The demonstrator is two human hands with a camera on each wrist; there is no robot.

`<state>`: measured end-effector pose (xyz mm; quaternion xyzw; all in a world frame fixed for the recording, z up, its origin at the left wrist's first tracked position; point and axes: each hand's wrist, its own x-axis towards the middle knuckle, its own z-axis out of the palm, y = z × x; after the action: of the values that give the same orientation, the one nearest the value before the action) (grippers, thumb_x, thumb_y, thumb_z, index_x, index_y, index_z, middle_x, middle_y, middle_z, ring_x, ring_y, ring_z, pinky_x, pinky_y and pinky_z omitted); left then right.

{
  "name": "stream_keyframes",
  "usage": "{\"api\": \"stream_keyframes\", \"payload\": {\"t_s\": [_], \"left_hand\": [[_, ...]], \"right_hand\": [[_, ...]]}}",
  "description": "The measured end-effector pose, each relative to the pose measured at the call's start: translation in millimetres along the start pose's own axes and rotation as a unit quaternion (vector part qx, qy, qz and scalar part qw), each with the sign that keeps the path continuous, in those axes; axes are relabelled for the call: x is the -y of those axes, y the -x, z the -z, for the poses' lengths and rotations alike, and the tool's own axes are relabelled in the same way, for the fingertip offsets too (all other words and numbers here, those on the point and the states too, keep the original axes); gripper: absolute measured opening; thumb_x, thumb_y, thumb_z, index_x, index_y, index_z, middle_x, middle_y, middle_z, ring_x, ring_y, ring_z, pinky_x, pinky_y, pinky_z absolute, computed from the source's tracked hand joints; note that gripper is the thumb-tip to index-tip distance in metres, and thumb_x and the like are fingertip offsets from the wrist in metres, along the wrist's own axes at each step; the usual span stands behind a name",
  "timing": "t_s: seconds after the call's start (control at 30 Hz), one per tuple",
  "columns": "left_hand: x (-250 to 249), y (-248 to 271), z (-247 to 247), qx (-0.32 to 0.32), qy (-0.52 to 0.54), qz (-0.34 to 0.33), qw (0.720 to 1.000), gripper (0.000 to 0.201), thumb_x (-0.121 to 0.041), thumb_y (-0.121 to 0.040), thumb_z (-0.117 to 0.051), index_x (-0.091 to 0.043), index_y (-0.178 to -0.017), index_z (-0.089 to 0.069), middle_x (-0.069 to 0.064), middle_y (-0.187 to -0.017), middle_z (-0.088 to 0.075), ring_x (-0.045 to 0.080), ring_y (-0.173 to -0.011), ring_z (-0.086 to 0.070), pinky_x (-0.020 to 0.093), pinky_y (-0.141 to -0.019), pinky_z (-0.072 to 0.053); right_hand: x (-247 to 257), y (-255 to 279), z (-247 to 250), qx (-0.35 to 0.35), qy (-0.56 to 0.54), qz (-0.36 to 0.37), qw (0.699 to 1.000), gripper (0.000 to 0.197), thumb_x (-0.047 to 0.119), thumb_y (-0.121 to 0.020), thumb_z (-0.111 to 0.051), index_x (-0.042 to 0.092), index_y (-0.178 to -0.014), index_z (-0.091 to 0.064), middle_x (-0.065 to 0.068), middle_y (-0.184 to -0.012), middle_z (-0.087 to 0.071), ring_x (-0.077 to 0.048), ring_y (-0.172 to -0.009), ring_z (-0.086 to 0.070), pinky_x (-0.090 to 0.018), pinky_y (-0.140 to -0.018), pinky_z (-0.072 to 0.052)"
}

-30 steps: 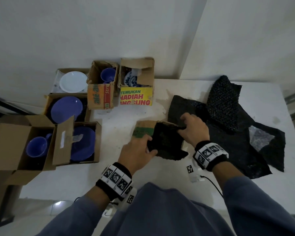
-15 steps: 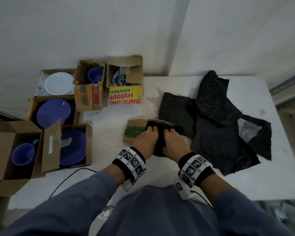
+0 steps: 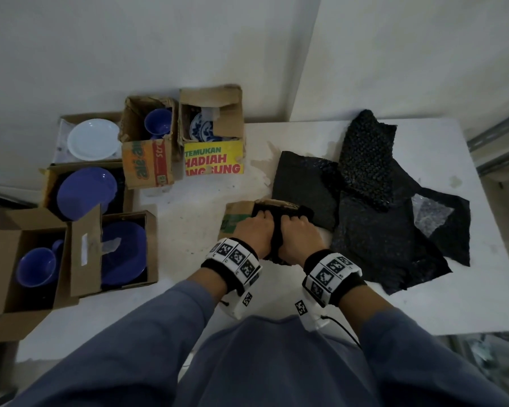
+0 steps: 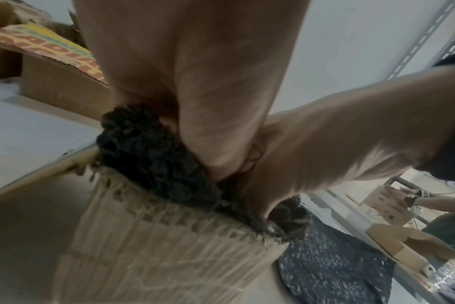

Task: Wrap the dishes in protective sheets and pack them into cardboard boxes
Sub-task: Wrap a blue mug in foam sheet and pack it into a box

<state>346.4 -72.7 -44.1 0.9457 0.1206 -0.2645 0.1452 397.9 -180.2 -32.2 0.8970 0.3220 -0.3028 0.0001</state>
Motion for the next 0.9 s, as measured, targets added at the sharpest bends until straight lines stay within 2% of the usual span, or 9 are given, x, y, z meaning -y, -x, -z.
{"api": "stream_keyframes", "payload": {"t_s": [0.13,0.23,0.4,0.5,0.57,0.7,0.8,0.9], "left_hand": [[-6.4,-2.3,4.3,0.021,-0.048,0.019,0.998,0.06,-0.02,-0.095,-0.056,0.002,-0.144,-0.03,0.019,-0.145,-0.034,0.034,-0.104,-0.063,0.039,-0.069,-0.043],[-11.0,-5.5,5.7,0.033,-0.069,0.035,0.996,0.061,-0.022,-0.098,-0.053,0.002,-0.146,-0.026,0.02,-0.148,-0.027,0.033,-0.103,-0.063,0.038,-0.07,-0.043],[-10.5,-5.1,9.0,0.049,-0.072,0.042,0.995,0.058,-0.022,-0.097,-0.055,0.0,-0.143,-0.03,0.018,-0.145,-0.029,0.032,-0.104,-0.062,0.038,-0.07,-0.043],[-8.5,-3.7,10.0,0.054,-0.058,0.044,0.996,0.058,-0.023,-0.095,-0.059,-0.001,-0.141,-0.033,0.017,-0.144,-0.03,0.032,-0.104,-0.062,0.039,-0.072,-0.044],[-8.2,-2.3,7.1,0.037,-0.036,0.045,0.998,0.059,-0.024,-0.093,-0.061,-0.003,-0.141,-0.033,0.018,-0.146,-0.027,0.032,-0.101,-0.064,0.039,-0.074,-0.046],[-2.6,2.0,-10.0,-0.024,0.06,0.049,0.997,0.074,-0.025,-0.084,-0.073,-0.01,-0.141,-0.028,0.018,-0.151,-0.021,0.032,-0.088,-0.066,0.043,-0.076,-0.055],[-2.3,5.9,-16.7,-0.051,0.087,0.034,0.994,0.083,-0.023,-0.077,-0.08,-0.015,-0.14,-0.026,0.013,-0.149,-0.021,0.032,-0.083,-0.065,0.041,-0.066,-0.051],[-4.8,7.6,-15.7,-0.052,0.071,0.035,0.996,0.083,-0.022,-0.08,-0.077,-0.015,-0.145,-0.024,0.011,-0.151,-0.018,0.032,-0.086,-0.066,0.039,-0.065,-0.046]], "right_hand": [[0.1,-1.6,-0.3,0.003,0.045,-0.007,0.999,0.057,0.039,-0.084,-0.067,0.012,-0.131,-0.047,-0.009,-0.131,-0.056,-0.03,-0.124,-0.048,-0.043,-0.098,-0.041],[-3.0,-1.1,-1.1,0.005,0.036,-0.003,0.999,0.056,0.041,-0.084,-0.066,0.014,-0.129,-0.048,-0.008,-0.13,-0.057,-0.029,-0.123,-0.048,-0.043,-0.096,-0.041],[-5.4,6.6,-1.7,-0.039,0.037,0.025,0.998,0.045,0.031,-0.085,-0.066,0.013,-0.123,-0.05,-0.008,-0.12,-0.06,-0.029,-0.112,-0.054,-0.04,-0.085,-0.045],[-3.4,10.0,-5.7,-0.046,0.016,0.046,0.998,0.061,0.033,-0.082,-0.072,0.013,-0.132,-0.044,-0.007,-0.123,-0.057,-0.029,-0.11,-0.056,-0.038,-0.082,-0.046],[-3.6,7.7,-5.2,-0.029,0.007,0.045,0.999,0.068,0.033,-0.08,-0.073,0.015,-0.137,-0.041,-0.007,-0.126,-0.056,-0.029,-0.111,-0.058,-0.037,-0.082,-0.047],[-2.2,0.6,1.1,-0.004,0.022,0.04,0.999,0.067,0.031,-0.081,-0.072,0.015,-0.137,-0.041,-0.008,-0.129,-0.053,-0.031,-0.112,-0.058,-0.041,-0.082,-0.047],[-0.3,0.1,1.5,0.013,0.033,0.035,0.999,0.074,0.031,-0.081,-0.072,0.012,-0.143,-0.036,-0.01,-0.134,-0.048,-0.033,-0.117,-0.055,-0.043,-0.087,-0.047],[-1.2,1.3,0.1,0.003,0.033,0.039,0.999,0.075,0.031,-0.081,-0.073,0.011,-0.144,-0.036,-0.01,-0.135,-0.045,-0.033,-0.119,-0.051,-0.042,-0.09,-0.047]]}}
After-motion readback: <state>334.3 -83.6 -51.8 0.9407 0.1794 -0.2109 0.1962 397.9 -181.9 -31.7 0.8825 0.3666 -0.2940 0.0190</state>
